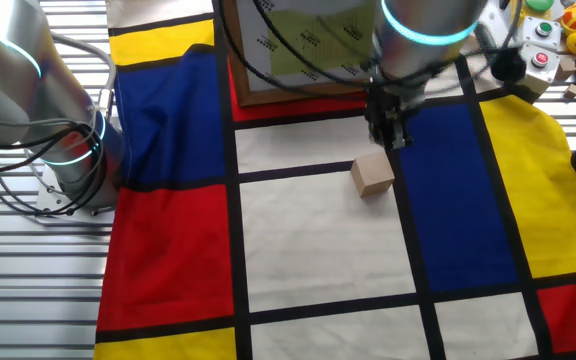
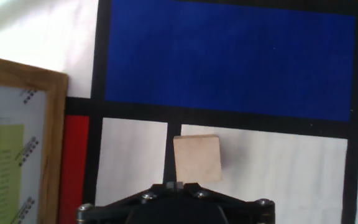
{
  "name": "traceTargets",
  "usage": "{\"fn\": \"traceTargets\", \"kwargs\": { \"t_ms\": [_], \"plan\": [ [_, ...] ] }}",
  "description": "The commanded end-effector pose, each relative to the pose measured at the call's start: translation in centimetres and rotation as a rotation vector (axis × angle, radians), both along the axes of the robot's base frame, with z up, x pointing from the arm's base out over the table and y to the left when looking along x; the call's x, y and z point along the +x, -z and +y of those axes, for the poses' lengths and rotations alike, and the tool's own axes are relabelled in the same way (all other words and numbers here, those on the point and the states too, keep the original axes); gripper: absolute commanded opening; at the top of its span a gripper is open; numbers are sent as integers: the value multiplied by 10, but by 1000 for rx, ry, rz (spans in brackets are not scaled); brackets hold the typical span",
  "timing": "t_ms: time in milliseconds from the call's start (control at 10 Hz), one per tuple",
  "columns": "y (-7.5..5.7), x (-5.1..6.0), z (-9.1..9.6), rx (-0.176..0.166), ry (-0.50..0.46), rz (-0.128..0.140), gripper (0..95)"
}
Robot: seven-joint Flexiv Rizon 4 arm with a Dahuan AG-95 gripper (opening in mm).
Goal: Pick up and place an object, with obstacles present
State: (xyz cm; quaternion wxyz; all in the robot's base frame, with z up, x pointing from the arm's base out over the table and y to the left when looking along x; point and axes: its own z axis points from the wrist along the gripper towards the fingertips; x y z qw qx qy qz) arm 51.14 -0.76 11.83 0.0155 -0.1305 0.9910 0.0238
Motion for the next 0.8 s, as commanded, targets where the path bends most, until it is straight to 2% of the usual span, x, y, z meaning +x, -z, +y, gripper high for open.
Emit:
{"fn": "traceTargets", "kwargs": {
  "t_ms": [100,500,800],
  "plan": [
    [17,3,-1,9,-27,-41,950],
    [31,7,0,2,-52,-42,950],
    [36,13,-10,1,-75,-49,950]
  ]
}}
